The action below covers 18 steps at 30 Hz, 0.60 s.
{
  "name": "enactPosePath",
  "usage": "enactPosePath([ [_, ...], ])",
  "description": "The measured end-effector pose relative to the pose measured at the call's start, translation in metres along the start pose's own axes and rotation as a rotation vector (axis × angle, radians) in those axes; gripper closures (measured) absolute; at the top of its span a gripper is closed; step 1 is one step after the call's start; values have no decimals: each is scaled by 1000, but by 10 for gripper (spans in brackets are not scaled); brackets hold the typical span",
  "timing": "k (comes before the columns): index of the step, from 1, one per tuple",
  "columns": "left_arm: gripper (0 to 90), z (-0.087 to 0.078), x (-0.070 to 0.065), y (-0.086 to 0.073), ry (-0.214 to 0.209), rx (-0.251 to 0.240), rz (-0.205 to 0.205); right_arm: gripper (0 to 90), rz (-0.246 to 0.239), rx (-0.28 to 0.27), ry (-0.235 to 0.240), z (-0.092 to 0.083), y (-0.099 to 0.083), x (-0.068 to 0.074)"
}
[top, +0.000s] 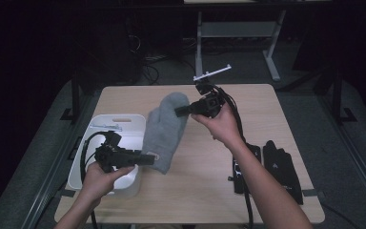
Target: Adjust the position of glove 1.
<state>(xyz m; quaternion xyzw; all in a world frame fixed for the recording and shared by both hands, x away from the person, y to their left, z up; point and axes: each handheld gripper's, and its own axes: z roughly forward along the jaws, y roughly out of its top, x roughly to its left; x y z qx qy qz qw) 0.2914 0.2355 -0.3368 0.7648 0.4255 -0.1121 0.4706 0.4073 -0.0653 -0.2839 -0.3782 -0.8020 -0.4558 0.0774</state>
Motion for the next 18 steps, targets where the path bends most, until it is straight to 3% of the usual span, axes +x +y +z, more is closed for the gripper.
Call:
enactPosePath([
  [18, 487, -39, 17, -10, 36, -51, -30, 761, -25, 20, 52, 40, 31, 21],
])
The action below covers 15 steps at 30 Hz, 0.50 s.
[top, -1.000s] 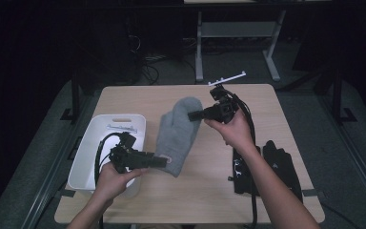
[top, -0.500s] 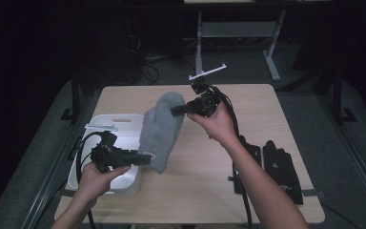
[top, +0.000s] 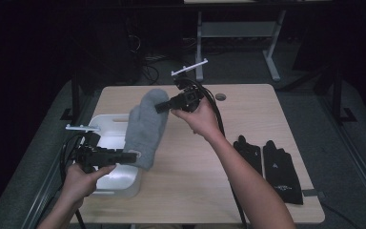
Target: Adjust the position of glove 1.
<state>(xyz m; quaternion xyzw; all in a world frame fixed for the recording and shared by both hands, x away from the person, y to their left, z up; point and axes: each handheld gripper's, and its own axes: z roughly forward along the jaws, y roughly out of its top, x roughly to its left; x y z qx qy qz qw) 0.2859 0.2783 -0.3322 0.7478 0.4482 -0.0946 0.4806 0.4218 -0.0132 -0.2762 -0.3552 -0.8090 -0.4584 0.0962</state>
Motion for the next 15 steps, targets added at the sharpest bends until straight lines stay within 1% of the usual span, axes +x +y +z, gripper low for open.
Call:
enactPosePath([
  [3, 487, -4, 2, -2, 3, -8, -19, 761, -9, 7, 0, 7, 3, 2],
  [4, 487, -6, 4, -2, 3, -7, -11, 761, -12, 9, 1, 9, 4, 2],
  [5, 487, -8, 4, -3, 8, -9, -17, 761, -6, 10, 2, 11, 5, 3],
  [9, 487, -14, 9, -6, 19, -15, -22, 761, -10, 15, 12, 19, 8, 6],
  [10, 487, -15, 9, -6, 20, -18, -33, 761, -10, 18, 12, 21, 9, 7],
  [12, 487, -17, 12, -8, 24, -17, -25, 761, -18, 21, 14, 25, 11, 9],
  [13, 487, -19, 13, -9, 27, -14, -32, 761, -15, 21, 16, 27, 11, 9],
  [15, 487, -20, 15, -11, 30, -18, -33, 761, -19, 28, 16, 31, 13, 10],
])
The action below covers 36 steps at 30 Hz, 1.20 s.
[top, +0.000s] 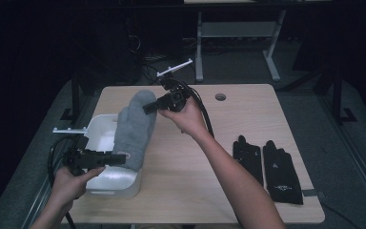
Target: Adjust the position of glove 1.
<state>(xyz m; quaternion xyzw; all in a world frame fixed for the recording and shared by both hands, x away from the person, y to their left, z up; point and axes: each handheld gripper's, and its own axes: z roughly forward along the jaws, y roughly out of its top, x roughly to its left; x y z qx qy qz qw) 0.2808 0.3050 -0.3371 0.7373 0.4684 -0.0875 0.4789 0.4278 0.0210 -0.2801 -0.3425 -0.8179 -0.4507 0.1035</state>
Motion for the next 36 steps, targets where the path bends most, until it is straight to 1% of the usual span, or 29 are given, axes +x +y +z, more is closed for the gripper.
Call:
enactPosePath([
  [1, 487, -1, 0, -1, 1, -2, -10, 760, -2, 5, 3, 2, 1, 0],
  [2, 487, -2, 2, -2, 4, 0, -11, 760, 1, 5, 5, 4, 1, 1],
  [3, 487, -3, 4, -2, 5, 1, -4, 760, -6, 9, 7, 6, 1, 1],
  [4, 487, -4, 4, -3, 7, -2, -9, 760, 0, 9, 9, 8, 2, 1],
  [5, 487, -5, 5, -4, 10, 0, -9, 760, -9, 11, 10, 10, 2, 1],
  [6, 487, -6, 6, -5, 12, -1, -15, 760, -2, 11, 12, 12, 2, 2],
  [10, 487, -7, 11, -8, 19, 3, -30, 761, -3, 20, 18, 20, 2, 1],
  [12, 487, -8, 14, -10, 20, 4, -31, 760, -1, 29, 16, 24, 2, 1],
  [15, 486, -8, 18, -13, 19, 3, -51, 760, 0, 40, 17, 29, 2, 1],
  [21, 487, -8, 27, -19, 25, 11, -68, 760, 5, 60, 14, 42, 2, 0],
  [24, 486, -8, 32, -22, 24, 11, -85, 759, 6, 72, 12, 47, 1, -1],
  [26, 487, -8, 36, -24, 30, 17, -88, 759, 11, 78, 11, 51, 1, -1],
  [27, 486, -8, 37, -24, 27, 15, -92, 759, 6, 80, 12, 53, 1, -2],
  [32, 486, -7, 44, -29, 38, 27, -109, 759, 7, 99, 10, 62, -1, -4],
  [33, 486, -7, 45, -29, 41, 32, -108, 758, 8, 100, 8, 64, -2, -4],
  [34, 486, -6, 46, -30, 43, 28, -114, 759, 8, 102, 9, 66, -2, -5],
  [35, 486, -5, 48, -31, 45, 36, -111, 759, 9, 105, 4, 68, -3, -6],
  [36, 486, -4, 49, -32, 48, 34, -119, 758, 10, 109, 3, 70, -4, -7],
])
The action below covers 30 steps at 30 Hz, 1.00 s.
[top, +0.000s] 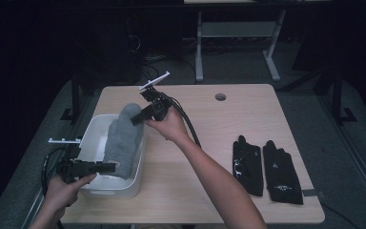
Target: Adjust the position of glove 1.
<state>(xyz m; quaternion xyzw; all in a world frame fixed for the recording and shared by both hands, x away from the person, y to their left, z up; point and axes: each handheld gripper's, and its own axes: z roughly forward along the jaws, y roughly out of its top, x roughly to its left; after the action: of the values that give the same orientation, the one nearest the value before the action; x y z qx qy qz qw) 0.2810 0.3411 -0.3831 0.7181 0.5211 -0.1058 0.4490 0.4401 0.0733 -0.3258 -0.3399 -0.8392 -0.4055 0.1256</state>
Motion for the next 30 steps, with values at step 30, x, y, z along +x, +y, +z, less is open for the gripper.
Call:
enactPosePath([
  [30, 460, 16, 11, -5, 100, 100, 1, 749, -8, 69, -52, 37, -11, -12],
])
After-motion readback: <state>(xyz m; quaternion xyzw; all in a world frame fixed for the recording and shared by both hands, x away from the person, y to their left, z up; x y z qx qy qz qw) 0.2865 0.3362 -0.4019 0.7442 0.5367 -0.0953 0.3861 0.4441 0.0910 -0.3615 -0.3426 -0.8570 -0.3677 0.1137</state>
